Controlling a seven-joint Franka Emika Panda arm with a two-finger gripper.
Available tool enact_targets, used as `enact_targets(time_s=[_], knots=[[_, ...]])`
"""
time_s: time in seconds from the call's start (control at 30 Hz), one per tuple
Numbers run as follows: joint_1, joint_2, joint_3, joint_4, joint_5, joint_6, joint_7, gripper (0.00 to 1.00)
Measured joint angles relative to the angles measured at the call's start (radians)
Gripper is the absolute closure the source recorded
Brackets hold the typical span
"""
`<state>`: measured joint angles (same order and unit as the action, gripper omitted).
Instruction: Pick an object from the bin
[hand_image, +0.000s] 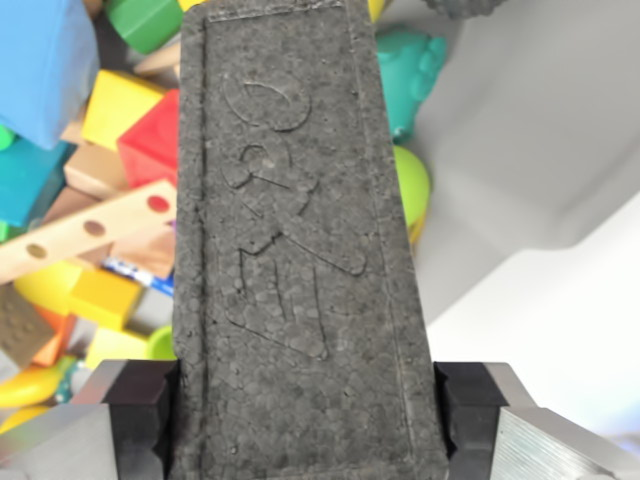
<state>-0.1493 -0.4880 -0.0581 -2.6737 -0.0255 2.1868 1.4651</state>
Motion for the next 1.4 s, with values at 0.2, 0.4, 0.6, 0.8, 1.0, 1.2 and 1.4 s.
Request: enact_targets(time_s=[0.2, 0.4, 0.6, 0.8, 1.0, 1.2, 1.4], knots=[[0.0, -0.031, 0.001, 0.037, 0.0, -0.068, 0.0, 1.0], [0.0, -0.052, 0.003, 0.075, 0.0, -0.127, 0.001, 1.0], [0.0, -0.069, 0.004, 0.112, 0.0, -0.181, 0.001, 1.0], [0.0, -0.078, 0.005, 0.142, 0.0, -0.221, 0.001, 1.0], [0.0, -0.084, 0.005, 0.165, 0.0, -0.249, 0.001, 1.0], [0.0, -0.087, 0.006, 0.177, 0.0, -0.265, 0.001, 1.0], [0.0, -0.087, 0.006, 0.181, 0.0, -0.268, 0.001, 1.0]])
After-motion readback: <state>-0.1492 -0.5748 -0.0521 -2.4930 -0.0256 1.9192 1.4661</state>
